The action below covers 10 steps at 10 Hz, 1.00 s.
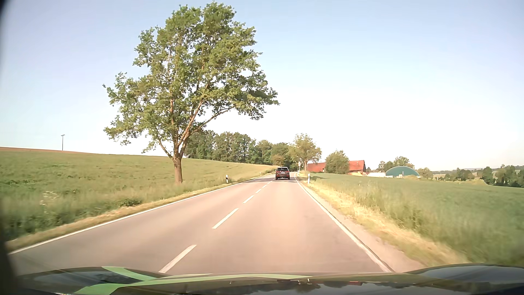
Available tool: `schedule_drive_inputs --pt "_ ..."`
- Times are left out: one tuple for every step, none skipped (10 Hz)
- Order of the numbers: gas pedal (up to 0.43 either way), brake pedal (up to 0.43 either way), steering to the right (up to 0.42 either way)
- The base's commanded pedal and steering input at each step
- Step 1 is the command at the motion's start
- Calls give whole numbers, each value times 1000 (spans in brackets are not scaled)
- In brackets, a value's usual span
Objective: Follow the waypoints while adhering to traffic rules and regulations
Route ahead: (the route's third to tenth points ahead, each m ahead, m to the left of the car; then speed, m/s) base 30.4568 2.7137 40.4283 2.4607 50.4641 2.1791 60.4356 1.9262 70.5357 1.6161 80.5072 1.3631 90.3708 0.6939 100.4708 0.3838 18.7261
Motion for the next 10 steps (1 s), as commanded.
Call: schedule_drive_inputs --pt "157 0 0" --pt "157 0 0" --pt "157 0 0" --pt "157 0 0" --pt "157 0 0" --pt "157 0 0" --pt "157 0 0" --pt "157 0 0" --pt "157 0 0" --pt "157 0 0"
